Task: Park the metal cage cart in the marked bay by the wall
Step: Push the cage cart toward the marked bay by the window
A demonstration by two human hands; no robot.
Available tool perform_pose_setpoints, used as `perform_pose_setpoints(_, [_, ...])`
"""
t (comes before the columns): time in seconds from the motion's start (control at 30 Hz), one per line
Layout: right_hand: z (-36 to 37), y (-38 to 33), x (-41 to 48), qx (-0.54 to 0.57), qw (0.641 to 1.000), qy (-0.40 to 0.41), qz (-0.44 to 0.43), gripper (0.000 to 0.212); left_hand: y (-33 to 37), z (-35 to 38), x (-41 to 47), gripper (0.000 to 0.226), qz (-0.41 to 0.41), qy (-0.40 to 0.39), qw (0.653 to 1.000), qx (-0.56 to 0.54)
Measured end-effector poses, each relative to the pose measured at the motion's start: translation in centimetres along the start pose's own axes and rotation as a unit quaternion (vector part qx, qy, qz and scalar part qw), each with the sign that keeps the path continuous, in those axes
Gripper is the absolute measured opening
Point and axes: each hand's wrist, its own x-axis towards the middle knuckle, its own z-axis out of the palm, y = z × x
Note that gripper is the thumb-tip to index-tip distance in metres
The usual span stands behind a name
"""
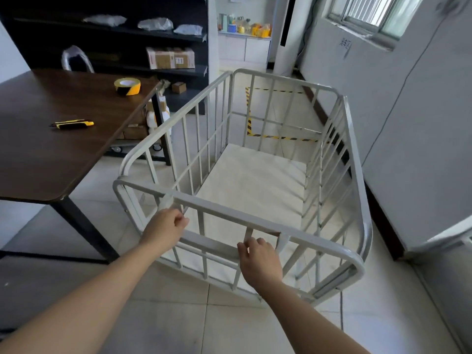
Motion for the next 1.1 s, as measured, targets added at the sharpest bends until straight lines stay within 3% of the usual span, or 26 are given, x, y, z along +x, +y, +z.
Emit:
perform_pose_setpoints(0.2, [1.3, 0.3, 0.0, -0.067, 0.997, 0.014, -0.031, 0.048, -2.3, 1.8, 1.3, 0.029, 0.088, -0.083, 0.991, 0.058])
perform_pose_setpoints(0.33, [2.8, 0.8, 0.4, -0.084, 0.992, 0.065, -0.067, 0.078, -2.7, 2.3, 1.8, 0.031, 0.163, -0.152, 0.964, 0.148])
perform_pose_setpoints(0.43, [3.6, 1.4, 0.6, -0.148, 0.979, 0.121, -0.065, 0.061, -2.8, 2.3, 2.4, 0.031, 0.19, -0.196, 0.939, 0.208])
perform_pose_setpoints(0.5, [3.7, 1.7, 0.8, -0.176, 0.97, 0.145, -0.083, 0.061, -2.8, 2.3, 2.9, 0.035, 0.207, -0.208, 0.926, 0.236])
perform_pose_setpoints(0.63, [3.7, 1.9, 1.1, -0.19, 0.966, 0.137, -0.11, 0.038, -2.5, 2.3, 3.6, 0.036, 0.225, -0.229, 0.913, 0.252])
perform_pose_setpoints(0.9, [3.9, 3.1, 2.3, -0.223, 0.956, 0.151, -0.12, 0.039, -1.7, 2.8, 4.6, 0.039, 0.234, -0.22, 0.916, 0.241])
perform_pose_setpoints(1.1, [2.7, 3.7, 3.5, -0.185, 0.978, 0.057, -0.078, 0.048, -0.5, 3.0, 5.3, 0.037, 0.229, -0.227, 0.92, 0.222])
